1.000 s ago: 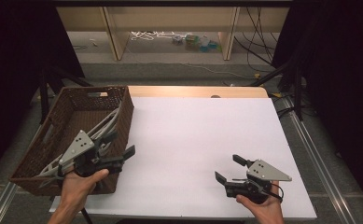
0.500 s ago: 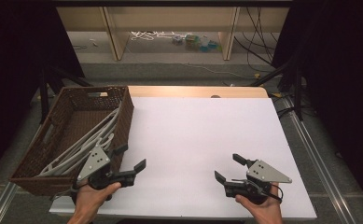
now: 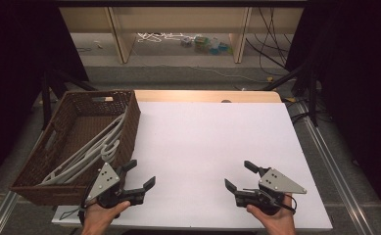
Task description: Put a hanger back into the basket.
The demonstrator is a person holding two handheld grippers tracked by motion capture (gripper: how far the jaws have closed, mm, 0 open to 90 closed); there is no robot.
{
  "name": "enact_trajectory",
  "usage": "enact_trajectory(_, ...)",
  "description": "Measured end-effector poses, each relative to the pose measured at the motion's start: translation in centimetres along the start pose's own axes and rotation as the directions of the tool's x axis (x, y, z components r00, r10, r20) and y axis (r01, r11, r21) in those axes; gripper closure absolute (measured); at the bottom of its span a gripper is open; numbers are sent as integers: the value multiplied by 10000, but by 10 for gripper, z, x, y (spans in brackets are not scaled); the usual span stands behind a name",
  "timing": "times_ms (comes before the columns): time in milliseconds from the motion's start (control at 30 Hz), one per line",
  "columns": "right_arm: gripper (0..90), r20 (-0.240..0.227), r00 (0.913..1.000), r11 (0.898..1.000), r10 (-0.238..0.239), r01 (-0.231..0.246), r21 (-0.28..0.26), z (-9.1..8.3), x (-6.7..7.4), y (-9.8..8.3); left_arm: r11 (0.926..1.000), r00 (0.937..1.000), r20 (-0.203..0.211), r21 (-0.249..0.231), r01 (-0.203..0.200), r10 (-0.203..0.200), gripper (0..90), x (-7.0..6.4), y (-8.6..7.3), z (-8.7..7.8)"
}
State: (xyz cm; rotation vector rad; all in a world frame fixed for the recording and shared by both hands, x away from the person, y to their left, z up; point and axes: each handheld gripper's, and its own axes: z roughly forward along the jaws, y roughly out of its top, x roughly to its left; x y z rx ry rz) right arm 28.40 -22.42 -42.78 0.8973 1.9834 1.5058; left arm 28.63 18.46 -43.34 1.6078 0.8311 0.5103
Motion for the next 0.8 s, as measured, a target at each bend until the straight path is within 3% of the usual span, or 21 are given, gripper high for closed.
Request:
enact_trajectory(333, 160, -150, 9997, 9998, 181, -180, 43, 1, 2, 0, 9999, 9998, 90, -28, -171, 171, 167, -1, -1, 2)
enact_trajectory(433, 160, 83, 10000, 10000, 17, -16, -52, 0, 0, 0, 9998, 9998, 58, 84, -189, 189, 167, -1, -1, 1)
enact_trajectory(800, 160, 113, 9999, 9999, 46, -44, -144, 1, -1, 0, 9996, 9997, 104, 150, -239, 237, 167, 0, -1, 2)
